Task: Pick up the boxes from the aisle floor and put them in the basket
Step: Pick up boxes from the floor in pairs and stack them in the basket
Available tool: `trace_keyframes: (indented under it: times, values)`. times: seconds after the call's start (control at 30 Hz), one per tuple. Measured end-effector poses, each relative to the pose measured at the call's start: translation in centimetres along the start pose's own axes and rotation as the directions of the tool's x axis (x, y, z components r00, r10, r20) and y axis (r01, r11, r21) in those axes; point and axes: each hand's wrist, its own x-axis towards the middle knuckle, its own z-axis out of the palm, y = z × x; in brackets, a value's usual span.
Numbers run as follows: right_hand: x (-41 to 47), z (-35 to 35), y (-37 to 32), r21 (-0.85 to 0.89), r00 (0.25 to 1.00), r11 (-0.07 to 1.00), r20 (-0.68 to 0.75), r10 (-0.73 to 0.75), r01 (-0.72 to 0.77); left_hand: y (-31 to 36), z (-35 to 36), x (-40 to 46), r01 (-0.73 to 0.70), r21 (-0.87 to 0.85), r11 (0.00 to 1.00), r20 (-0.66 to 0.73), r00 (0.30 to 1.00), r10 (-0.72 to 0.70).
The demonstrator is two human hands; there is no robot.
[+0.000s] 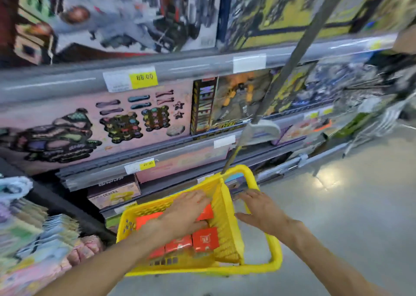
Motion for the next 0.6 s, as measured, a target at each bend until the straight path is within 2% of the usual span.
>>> trace_keyframes:
  times: [0.1, 0.2, 0.27, 0.47, 0.6]
  values:
    - [-6.8, -7.1, 2.3, 0.000, 0.989, 0.996, -0.122, 0.089, -0.089, 5.6, -5.5, 3.7, -0.158, 0.089, 0.983, -0.094, 0.982, 0.166]
    - [-14.5, -12.2, 5.8, 0.001, 0.944, 0.973, -0.245, 0.223, -0.229, 12.9, -10.4, 8.1, -0.321, 0.133, 0.938, -0.137, 0.931, 0.338]
    - [-19.5, -14.9, 8.3, 0.005, 0.911, 0.947, -0.271, 0.311, -0.322, 17.9, -13.1, 11.2, -0.412, 0.151, 0.898, -0.157, 0.887, 0.434]
    - [-33.6, -20.3, 16.0, 0.083, 0.744, 0.836, -0.415, 0.524, -0.542, 32.0, -16.8, 21.8, -0.585, 0.146, 0.798, -0.103, 0.793, 0.600]
    - [-41.9, -21.2, 23.3, 0.135, 0.648, 0.762, -0.447, 0.617, -0.633, 42.4, -17.0, 28.6, -0.663, 0.172, 0.729, -0.122, 0.720, 0.683]
